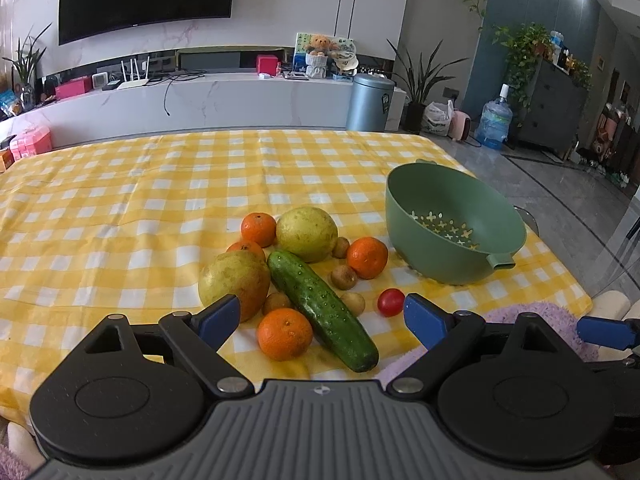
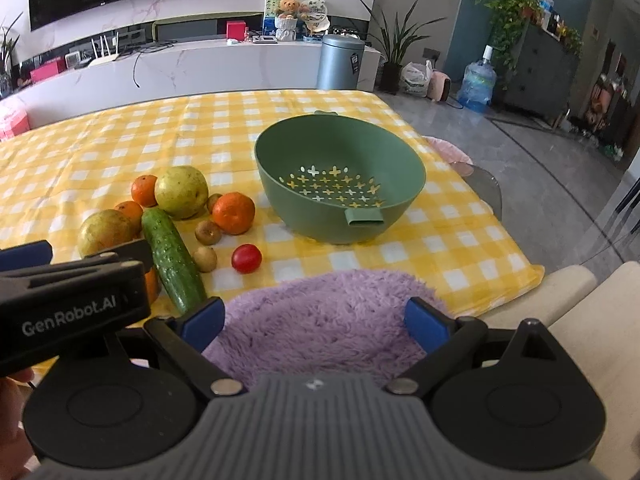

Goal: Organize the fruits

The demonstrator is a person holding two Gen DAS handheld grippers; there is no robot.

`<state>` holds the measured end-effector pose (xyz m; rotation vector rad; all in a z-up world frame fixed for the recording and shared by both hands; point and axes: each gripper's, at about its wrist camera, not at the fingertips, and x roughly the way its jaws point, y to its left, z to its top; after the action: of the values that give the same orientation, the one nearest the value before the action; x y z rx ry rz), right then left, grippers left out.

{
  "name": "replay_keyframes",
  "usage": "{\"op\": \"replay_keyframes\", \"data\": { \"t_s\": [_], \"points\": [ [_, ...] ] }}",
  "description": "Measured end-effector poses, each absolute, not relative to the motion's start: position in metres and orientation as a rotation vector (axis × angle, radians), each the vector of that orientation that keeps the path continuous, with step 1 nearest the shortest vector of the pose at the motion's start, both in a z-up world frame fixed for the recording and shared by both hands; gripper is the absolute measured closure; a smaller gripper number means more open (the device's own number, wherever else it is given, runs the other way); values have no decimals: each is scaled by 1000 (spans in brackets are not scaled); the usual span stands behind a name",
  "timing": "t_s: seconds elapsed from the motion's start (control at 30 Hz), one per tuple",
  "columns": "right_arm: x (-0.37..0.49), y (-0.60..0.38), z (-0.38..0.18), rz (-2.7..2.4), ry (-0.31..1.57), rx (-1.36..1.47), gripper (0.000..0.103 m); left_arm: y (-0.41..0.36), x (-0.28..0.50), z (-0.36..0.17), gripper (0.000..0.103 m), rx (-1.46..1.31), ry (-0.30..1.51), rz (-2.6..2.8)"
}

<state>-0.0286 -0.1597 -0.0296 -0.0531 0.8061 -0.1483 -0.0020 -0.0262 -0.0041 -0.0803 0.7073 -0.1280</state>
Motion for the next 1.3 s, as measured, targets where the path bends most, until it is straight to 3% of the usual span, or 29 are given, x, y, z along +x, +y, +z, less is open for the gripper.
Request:
{"op": "replay_keyframes", "data": {
  "t_s": [1.3],
  "points": [
    [-27,-153,-35,-150,814,-93,9,-23,1,-10,0,-69,723,-117]
  ]
}}
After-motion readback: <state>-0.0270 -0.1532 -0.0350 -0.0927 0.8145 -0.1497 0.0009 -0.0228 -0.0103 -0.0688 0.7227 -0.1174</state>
